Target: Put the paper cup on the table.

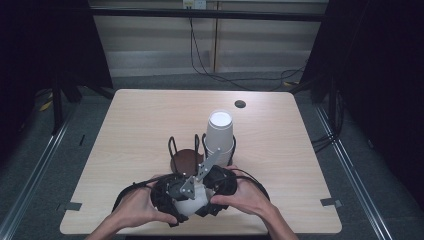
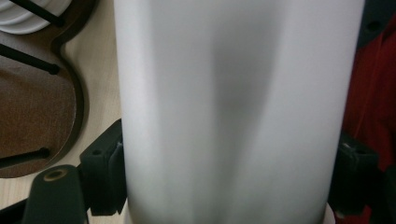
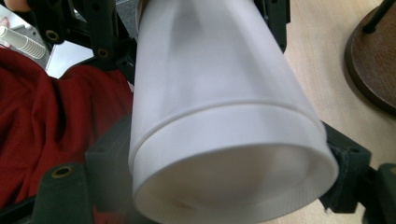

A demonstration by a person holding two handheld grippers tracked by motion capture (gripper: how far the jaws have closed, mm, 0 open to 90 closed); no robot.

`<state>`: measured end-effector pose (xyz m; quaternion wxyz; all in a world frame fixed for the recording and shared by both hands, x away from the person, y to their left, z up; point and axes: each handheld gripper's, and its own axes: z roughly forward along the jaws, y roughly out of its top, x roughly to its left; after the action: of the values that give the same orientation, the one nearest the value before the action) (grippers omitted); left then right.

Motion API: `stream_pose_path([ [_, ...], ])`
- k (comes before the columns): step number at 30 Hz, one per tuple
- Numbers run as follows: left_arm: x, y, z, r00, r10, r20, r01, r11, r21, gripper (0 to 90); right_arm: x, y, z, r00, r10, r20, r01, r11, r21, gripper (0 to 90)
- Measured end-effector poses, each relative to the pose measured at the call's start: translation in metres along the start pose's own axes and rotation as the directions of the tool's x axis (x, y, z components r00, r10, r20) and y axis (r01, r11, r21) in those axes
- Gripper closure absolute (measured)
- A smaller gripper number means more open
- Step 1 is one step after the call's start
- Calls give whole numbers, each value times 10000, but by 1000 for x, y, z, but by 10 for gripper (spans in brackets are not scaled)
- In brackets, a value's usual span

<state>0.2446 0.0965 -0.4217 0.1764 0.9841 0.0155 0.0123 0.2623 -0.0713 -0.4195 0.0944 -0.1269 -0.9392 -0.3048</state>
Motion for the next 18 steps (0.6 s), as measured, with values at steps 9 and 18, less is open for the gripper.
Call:
stream_pose_path([
  [9,-3,0,0,9998,171,109,-170,9998,-72,179,3,0,1,9996,27,-275,-22,9999,162,233],
  [18,0,-3,-2,9986,522,43,-520,9978,-411,164,3,0,-1,9998,-82,-171,84,9999,70,242],
])
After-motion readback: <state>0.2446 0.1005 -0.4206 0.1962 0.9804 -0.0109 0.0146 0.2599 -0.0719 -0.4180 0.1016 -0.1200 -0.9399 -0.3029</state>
